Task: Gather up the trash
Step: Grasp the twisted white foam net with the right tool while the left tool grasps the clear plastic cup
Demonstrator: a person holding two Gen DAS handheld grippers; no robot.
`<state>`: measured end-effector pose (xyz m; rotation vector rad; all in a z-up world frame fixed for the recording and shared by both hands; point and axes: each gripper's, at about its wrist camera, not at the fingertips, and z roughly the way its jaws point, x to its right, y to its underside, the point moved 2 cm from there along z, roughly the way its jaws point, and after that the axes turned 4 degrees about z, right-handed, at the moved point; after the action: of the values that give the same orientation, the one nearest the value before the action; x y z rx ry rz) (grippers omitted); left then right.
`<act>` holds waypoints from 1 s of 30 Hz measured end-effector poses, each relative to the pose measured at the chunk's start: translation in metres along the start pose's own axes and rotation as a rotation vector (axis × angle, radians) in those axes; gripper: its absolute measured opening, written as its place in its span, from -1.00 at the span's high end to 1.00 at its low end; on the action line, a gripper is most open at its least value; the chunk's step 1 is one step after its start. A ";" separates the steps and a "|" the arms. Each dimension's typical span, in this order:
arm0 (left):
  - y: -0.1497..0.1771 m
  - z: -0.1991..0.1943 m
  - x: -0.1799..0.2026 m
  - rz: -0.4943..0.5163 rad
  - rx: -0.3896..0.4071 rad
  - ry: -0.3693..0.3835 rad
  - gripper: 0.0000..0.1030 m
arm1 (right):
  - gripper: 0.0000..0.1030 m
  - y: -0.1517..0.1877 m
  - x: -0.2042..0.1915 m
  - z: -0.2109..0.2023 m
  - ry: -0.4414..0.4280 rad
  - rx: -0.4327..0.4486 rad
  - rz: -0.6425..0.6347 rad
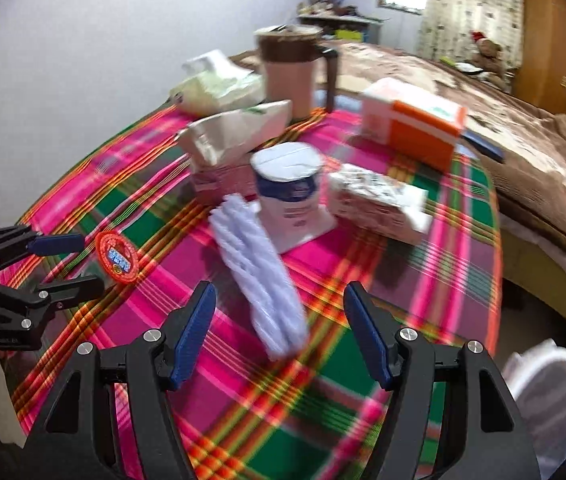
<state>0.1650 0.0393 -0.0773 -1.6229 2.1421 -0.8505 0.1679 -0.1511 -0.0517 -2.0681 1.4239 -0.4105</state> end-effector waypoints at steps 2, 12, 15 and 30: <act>-0.001 0.004 -0.001 -0.006 -0.008 0.001 -0.33 | -0.32 -0.003 -0.004 0.009 -0.010 -0.025 -0.034; -0.007 0.019 -0.001 0.013 -0.025 0.014 -0.11 | -0.16 -0.008 -0.002 0.031 -0.047 -0.090 -0.050; -0.007 0.018 0.000 0.022 -0.021 0.022 0.06 | 0.11 -0.007 -0.001 0.037 -0.033 -0.100 -0.049; -0.007 0.014 0.003 0.016 -0.018 0.047 0.33 | 0.51 -0.003 -0.004 0.023 -0.037 -0.065 0.027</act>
<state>0.1775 0.0313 -0.0838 -1.6070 2.1981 -0.8757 0.1813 -0.1403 -0.0677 -2.0939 1.4598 -0.3174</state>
